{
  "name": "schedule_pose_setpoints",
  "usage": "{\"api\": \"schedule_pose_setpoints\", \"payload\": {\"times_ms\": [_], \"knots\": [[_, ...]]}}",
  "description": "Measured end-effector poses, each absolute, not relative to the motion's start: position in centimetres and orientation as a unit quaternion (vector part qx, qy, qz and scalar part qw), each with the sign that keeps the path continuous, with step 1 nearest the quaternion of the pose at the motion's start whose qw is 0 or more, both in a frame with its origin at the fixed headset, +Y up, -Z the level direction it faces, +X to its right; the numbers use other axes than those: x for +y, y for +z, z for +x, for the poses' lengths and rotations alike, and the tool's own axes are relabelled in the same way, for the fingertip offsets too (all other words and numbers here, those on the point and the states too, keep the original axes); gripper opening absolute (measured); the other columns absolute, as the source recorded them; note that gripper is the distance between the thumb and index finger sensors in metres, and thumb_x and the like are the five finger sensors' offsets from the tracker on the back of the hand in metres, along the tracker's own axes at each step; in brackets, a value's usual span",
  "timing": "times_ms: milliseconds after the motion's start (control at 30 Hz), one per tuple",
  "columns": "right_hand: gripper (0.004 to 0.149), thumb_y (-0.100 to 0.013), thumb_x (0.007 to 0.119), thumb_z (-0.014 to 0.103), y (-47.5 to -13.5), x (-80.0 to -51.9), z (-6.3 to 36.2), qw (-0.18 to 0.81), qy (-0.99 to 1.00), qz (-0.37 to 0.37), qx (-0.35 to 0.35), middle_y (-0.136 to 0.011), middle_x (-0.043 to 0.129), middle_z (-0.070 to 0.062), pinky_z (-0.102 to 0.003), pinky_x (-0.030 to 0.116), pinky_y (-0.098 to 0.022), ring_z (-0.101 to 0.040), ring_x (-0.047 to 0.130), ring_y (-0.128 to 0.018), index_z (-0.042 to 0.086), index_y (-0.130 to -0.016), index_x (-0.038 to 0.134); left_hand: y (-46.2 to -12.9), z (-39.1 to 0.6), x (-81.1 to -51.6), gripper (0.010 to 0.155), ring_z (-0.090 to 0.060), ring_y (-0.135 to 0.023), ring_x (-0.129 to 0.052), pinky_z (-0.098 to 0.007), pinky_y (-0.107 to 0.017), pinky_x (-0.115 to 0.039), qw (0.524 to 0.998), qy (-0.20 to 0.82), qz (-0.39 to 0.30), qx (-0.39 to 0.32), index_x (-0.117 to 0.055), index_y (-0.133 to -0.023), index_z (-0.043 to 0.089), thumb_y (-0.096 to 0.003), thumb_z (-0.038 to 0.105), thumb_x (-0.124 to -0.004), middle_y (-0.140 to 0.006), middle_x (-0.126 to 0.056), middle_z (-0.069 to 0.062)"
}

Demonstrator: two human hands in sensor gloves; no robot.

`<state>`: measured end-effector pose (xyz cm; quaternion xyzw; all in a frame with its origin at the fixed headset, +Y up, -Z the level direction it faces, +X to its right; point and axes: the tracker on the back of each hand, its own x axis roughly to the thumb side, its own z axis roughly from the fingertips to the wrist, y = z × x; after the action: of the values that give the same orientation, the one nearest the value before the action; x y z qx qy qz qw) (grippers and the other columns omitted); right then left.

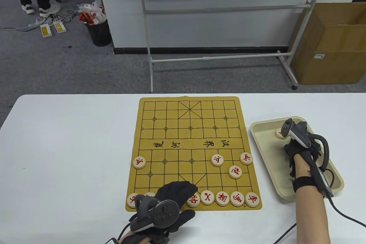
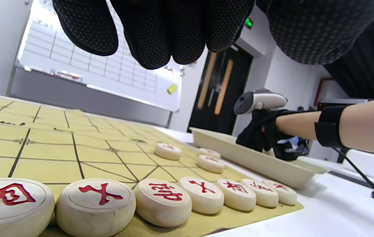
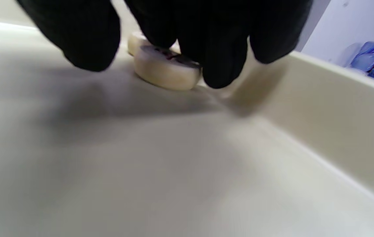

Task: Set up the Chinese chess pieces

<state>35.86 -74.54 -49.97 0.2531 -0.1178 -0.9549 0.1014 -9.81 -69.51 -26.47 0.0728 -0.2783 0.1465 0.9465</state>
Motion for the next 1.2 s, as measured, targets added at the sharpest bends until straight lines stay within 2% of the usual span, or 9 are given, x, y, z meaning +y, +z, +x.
{"api": "schedule_pose_setpoints", "payload": {"times_ms": [133, 367, 500, 600, 733, 867, 933, 1000, 1200], "knots": [[0.069, -0.044, 0.084, 0.047, -49.9, -74.6, 35.8, 0.134, -0.949, 0.261, -0.118, -0.1, 0.082, -0.013, -0.053, 0.071, -0.068, -0.031, 0.092, -0.081, 0.017, -0.104, 0.066, -26.4, -9.8, -69.5, 0.076, -0.026, -0.1, -0.076, -0.055, -0.074, -0.068, 0.947, 0.145, 0.076, -0.276, -0.059, -0.104, 0.029, -0.0354, 0.057, -0.078, -0.109, -0.068, -0.001], [0.069, -0.043, 0.088, 0.042, -49.5, -74.6, 36.1, 0.103, -0.952, 0.261, -0.125, -0.1, 0.084, -0.017, -0.053, 0.075, -0.066, -0.032, 0.095, -0.079, 0.02, -0.105, 0.067, -26.5, -9.9, -69.4, 0.077, -0.026, -0.1, -0.076, -0.055, -0.073, -0.069, 0.948, 0.148, 0.08, -0.269, -0.059, -0.104, 0.029, -0.0353, 0.057, -0.078, -0.109, -0.068, -0.001], [0.073, -0.042, 0.088, 0.045, -48.3, -73.1, 35.8, 0.059, -0.962, 0.251, -0.09, -0.098, 0.083, -0.018, -0.057, 0.069, -0.069, -0.033, 0.094, -0.077, 0.015, -0.105, 0.066, -26.6, -10.0, -69.4, 0.077, -0.026, -0.101, -0.075, -0.055, -0.074, -0.068, 0.949, 0.15, 0.084, -0.263, -0.059, -0.104, 0.029, -0.0354, 0.057, -0.078, -0.109, -0.067, -0.001], [0.075, -0.043, 0.085, 0.048, -46.6, -70.4, 34.4, 0.011, -0.975, 0.211, -0.067, -0.098, 0.083, -0.018, -0.058, 0.068, -0.069, -0.033, 0.094, -0.076, 0.014, -0.106, 0.064, -26.7, -10.1, -69.4, 0.077, -0.026, -0.101, -0.075, -0.055, -0.074, -0.068, 0.949, 0.154, 0.086, -0.261, -0.058, -0.104, 0.029, -0.0353, 0.057, -0.078, -0.109, -0.067, -0.001], [0.076, -0.044, 0.085, 0.048, -42.9, -67.1, 31.2, -0.102, -0.987, 0.126, -0.025, -0.098, 0.084, -0.018, -0.058, 0.067, -0.07, -0.034, 0.096, -0.077, 0.012, -0.107, 0.063, -26.5, -9.9, -69.3, 0.078, -0.026, -0.101, -0.074, -0.054, -0.074, -0.068, 0.946, 0.16, 0.098, -0.264, -0.057, -0.105, 0.029, -0.0354, 0.057, -0.078, -0.11, -0.066, -0.001], [0.077, -0.043, 0.088, 0.046, -37.7, -64.9, 25.7, -0.18, -0.984, -0.001, 0.004, -0.098, 0.084, -0.018, -0.057, 0.07, -0.069, -0.034, 0.098, -0.079, 0.012, -0.107, 0.062, -26.2, -9.4, -69.2, 0.079, -0.026, -0.101, -0.074, -0.055, -0.074, -0.068, 0.945, 0.154, 0.109, -0.267, -0.055, -0.105, 0.029, -0.0352, 0.058, -0.078, -0.11, -0.066, -0.001], [0.077, -0.042, 0.088, 0.045, -35.4, -64.5, 23.3, -0.222, -0.973, -0.056, 0.003, -0.098, 0.083, -0.019, -0.057, 0.072, -0.068, -0.034, 0.099, -0.077, 0.011, -0.107, 0.063, -25.9, -9.1, -69.2, 0.08, -0.026, -0.101, -0.074, -0.055, -0.074, -0.068, 0.943, 0.158, 0.113, -0.271, -0.055, -0.106, 0.029, -0.0352, 0.057, -0.078, -0.11, -0.065, -0.001], [0.077, -0.042, 0.089, 0.044, -33.1, -64.6, 20.8, -0.282, -0.95, -0.129, -0.02, -0.101, 0.078, -0.02, -0.06, 0.067, -0.07, -0.034, 0.095, -0.079, 0.01, -0.106, 0.063, -25.6, -8.8, -69.1, 0.08, -0.026, -0.102, -0.074, -0.055, -0.074, -0.068, 0.939, 0.163, 0.122, -0.276, -0.054, -0.106, 0.029, -0.0352, 0.057, -0.078, -0.11, -0.065, -0.001], [0.074, -0.041, 0.09, 0.044, -29.3, -66.4, 16.2, -0.375, -0.893, -0.238, -0.078, -0.101, 0.076, -0.021, -0.061, 0.066, -0.07, -0.035, 0.092, -0.079, 0.009, -0.104, 0.068, -24.2, -8.0, -68.7, 0.08, -0.024, -0.1, -0.074, -0.053, -0.074, -0.069, 0.922, 0.155, 0.179, -0.307, -0.052, -0.106, 0.031, -0.0348, 0.056, -0.079, -0.11, -0.064, 0.0]]}}
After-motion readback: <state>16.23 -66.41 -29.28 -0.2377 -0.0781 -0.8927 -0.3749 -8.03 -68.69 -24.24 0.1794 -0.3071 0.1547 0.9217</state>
